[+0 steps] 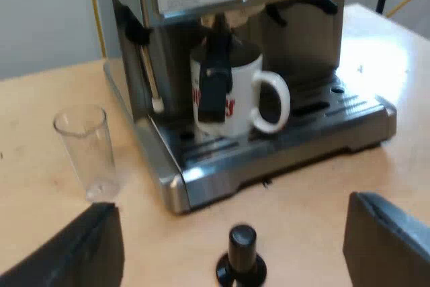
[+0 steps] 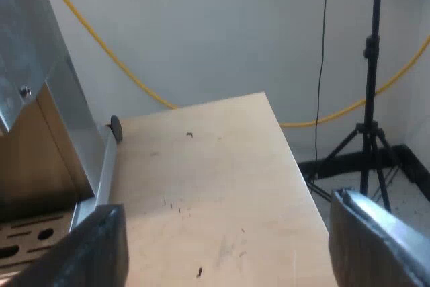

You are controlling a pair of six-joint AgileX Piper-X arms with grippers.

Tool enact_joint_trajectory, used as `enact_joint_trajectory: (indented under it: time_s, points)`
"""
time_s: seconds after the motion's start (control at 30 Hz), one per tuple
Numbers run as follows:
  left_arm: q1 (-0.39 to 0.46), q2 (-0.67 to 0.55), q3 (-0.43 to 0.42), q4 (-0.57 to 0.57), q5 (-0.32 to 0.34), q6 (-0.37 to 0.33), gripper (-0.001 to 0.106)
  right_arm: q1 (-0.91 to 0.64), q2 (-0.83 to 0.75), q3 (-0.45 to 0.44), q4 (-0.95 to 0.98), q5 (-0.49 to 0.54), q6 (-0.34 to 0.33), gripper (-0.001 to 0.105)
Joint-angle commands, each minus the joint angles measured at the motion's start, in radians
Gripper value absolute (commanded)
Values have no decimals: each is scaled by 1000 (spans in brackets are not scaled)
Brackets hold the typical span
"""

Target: Place mug into machine

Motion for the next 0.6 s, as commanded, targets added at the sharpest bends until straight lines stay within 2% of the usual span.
enact_joint_trajectory:
  time_s: [0.03,0.2,0.3,0.4,0.5,0.6]
  points:
    - [-2,-149,0,50,6,-1,69,-2,-42,0,30,-7,-5,64]
    - [-2,-146,4,103,3,-32,69,-2,-42,1,45,-7,-7,64]
    - [-2,-146,22,76,2,-35,69,-2,-42,6,45,-7,-7,64]
    - [-2,-146,47,21,-1,-35,69,-2,-42,27,45,-7,-34,64]
    - [-2,-146,77,-22,-41,-35,69,-2,-42,52,45,-7,-43,64]
    - [-2,-146,106,-45,-119,-35,69,-2,-42,70,45,-40,-43,64]
